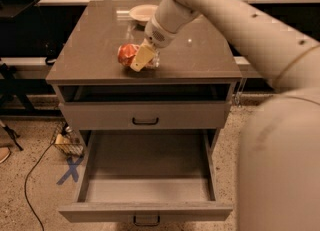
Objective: Place coke can into middle drawer
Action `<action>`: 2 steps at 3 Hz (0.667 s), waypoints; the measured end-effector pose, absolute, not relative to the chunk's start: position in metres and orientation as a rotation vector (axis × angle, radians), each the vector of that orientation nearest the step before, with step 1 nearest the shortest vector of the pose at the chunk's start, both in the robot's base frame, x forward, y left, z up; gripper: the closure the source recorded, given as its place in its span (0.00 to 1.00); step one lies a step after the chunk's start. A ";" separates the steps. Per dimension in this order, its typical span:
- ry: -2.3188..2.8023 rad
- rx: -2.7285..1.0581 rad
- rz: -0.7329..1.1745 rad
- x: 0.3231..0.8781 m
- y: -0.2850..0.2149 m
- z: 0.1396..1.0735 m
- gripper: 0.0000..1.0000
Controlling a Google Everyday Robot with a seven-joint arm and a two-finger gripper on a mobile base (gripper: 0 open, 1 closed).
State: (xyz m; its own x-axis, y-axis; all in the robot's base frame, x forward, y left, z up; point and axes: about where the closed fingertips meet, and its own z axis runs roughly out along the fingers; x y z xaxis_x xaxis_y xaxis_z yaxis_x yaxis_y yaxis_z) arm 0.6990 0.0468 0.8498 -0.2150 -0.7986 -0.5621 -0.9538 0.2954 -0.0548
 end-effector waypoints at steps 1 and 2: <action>2.051 -1.423 0.392 0.653 0.001 0.888 1.00; 2.108 -1.363 0.369 0.635 -0.038 0.872 1.00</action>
Offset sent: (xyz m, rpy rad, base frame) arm -0.0462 -0.0459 0.0378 0.0639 -0.0673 -0.0849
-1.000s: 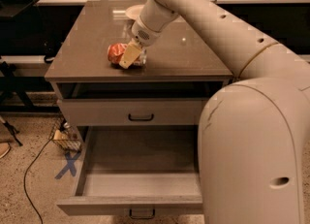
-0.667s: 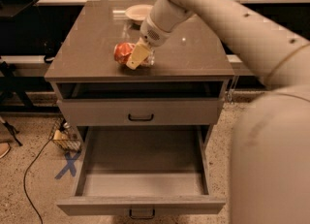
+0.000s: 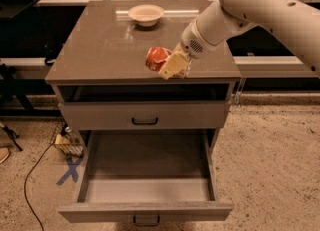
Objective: Place coke can into middle drawer
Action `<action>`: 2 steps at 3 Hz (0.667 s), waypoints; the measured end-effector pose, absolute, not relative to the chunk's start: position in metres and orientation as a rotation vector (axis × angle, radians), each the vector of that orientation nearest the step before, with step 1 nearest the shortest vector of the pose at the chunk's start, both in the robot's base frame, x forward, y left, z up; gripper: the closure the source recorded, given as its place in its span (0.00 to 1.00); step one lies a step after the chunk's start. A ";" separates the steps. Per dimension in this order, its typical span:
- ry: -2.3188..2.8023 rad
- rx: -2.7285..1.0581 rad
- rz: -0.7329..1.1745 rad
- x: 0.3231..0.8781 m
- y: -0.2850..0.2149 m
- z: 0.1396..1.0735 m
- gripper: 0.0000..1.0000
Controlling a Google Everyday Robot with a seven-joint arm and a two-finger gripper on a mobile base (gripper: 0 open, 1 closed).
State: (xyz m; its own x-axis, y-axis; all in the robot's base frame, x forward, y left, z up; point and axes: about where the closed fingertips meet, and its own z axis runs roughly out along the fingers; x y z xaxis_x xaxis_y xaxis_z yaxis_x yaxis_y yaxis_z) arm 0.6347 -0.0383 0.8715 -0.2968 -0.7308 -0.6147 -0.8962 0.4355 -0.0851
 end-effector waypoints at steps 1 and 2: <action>2.108 -1.364 0.370 0.635 -0.038 0.871 1.00; 2.136 -1.383 0.344 0.629 -0.044 0.871 1.00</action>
Offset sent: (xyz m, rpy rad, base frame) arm -0.0122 -0.0170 0.0012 -0.0830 0.0284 -0.0106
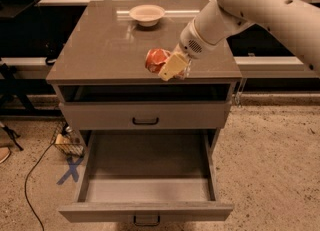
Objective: Place coke can into middle drawer
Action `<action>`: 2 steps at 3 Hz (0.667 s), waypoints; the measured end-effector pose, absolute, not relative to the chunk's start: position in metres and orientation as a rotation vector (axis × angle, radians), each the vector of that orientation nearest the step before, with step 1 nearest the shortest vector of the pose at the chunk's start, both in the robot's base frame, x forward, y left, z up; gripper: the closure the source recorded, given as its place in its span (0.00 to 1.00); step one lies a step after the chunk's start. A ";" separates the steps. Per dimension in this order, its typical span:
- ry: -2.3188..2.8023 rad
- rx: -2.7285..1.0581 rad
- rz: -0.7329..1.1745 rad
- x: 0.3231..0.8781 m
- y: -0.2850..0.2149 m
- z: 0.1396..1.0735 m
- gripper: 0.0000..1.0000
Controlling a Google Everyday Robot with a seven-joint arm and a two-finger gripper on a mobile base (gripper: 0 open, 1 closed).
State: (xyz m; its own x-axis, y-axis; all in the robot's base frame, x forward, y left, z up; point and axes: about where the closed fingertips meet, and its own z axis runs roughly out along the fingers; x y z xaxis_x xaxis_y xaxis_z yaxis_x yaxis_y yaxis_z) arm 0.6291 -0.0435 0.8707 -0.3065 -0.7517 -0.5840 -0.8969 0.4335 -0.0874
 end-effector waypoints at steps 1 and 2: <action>2.228 -1.318 0.375 0.600 -0.070 0.856 1.00; 2.340 -1.230 0.441 0.565 -0.101 0.818 1.00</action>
Offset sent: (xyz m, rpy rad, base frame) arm -0.1132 -0.1013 -0.1086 0.0429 0.3071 -0.2364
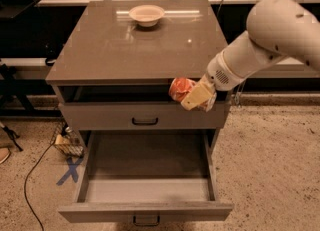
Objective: Place coke can into middle drawer
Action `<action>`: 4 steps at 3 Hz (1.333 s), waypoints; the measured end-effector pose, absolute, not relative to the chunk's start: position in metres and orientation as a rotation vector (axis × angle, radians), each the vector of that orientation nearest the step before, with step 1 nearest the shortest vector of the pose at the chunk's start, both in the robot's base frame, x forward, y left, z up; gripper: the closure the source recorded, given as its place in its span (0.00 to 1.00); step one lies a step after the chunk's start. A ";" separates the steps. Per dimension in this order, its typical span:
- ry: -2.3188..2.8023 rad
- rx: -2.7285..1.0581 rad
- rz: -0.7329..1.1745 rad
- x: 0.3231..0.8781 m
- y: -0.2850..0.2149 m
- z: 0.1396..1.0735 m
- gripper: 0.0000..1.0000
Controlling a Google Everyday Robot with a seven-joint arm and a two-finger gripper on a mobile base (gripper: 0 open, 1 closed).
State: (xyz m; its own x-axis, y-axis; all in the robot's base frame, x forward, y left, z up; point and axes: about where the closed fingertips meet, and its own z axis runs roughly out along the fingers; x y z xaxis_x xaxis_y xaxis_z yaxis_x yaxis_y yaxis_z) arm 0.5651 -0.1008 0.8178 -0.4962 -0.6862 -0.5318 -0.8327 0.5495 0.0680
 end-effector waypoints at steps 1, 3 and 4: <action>2.426 -1.186 0.617 0.542 -0.096 0.735 1.00; 2.456 -1.154 0.787 0.541 -0.080 0.666 1.00; 2.497 -1.113 0.760 0.538 -0.086 0.651 1.00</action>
Offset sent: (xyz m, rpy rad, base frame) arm -0.0214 0.0346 -0.2105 0.2361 0.3234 -0.0053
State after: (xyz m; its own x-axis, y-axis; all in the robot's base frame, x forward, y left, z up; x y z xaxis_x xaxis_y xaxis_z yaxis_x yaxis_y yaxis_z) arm 0.5380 -0.0862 0.6510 -0.6535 -0.5940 -0.4691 -0.7547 0.5593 0.3431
